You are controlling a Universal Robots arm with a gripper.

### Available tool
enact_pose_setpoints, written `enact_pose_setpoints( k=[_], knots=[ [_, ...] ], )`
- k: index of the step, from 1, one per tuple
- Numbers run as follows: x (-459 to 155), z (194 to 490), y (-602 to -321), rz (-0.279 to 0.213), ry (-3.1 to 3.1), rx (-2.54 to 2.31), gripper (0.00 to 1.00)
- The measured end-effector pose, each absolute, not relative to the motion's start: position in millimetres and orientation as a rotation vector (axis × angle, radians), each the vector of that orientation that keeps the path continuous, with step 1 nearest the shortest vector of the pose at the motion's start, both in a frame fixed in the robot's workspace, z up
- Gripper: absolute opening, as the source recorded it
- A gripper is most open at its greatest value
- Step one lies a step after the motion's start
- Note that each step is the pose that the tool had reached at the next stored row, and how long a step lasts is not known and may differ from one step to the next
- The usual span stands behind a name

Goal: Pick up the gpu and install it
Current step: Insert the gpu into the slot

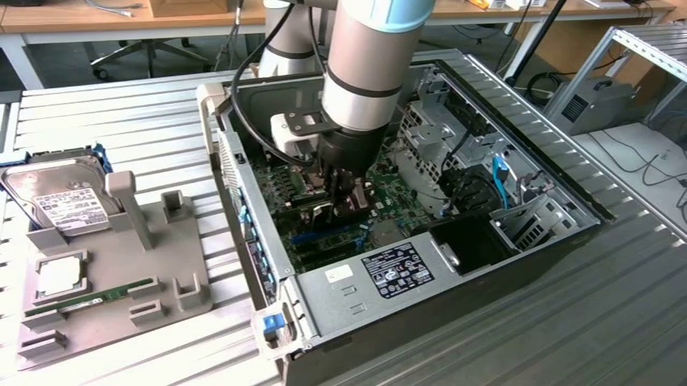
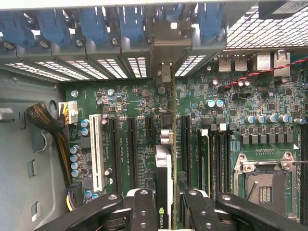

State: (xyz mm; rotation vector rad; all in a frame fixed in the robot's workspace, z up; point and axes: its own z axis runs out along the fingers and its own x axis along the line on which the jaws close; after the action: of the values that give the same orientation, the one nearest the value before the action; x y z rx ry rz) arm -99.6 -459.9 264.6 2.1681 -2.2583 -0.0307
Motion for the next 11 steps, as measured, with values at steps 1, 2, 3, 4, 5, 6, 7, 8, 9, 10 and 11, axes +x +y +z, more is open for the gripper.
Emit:
enact_pose_setpoints(
  k=[1,2,3,4,5,6,7,8,9,10,11],
  knots=[
    [-99.4,264.6,-459.9,-0.031,-2.258,2.168,0.27],
    [-99.2,264.6,-459.9,-0.031,-2.258,2.168,0.27],
    [-99.0,264.6,-459.9,-0.031,-2.258,2.168,0.27],
    [-98.9,264.6,-459.9,-0.031,-2.258,2.168,0.27],
    [-98.8,264.6,-459.9,-0.031,-2.258,2.168,0.27],
    [-98.8,264.6,-459.9,-0.031,-2.258,2.168,0.27],
    [-98.8,264.6,-459.9,-0.031,-2.258,2.168,0.27],
    [-98.7,264.6,-459.9,-0.031,-2.258,2.168,0.27],
    [-98.1,264.6,-459.9,-0.031,-2.258,2.168,0.27],
    [-97.0,264.6,-459.9,-0.031,-2.258,2.168,0.27],
    [-96.2,264.6,-459.9,-0.031,-2.258,2.168,0.27]
  ],
)
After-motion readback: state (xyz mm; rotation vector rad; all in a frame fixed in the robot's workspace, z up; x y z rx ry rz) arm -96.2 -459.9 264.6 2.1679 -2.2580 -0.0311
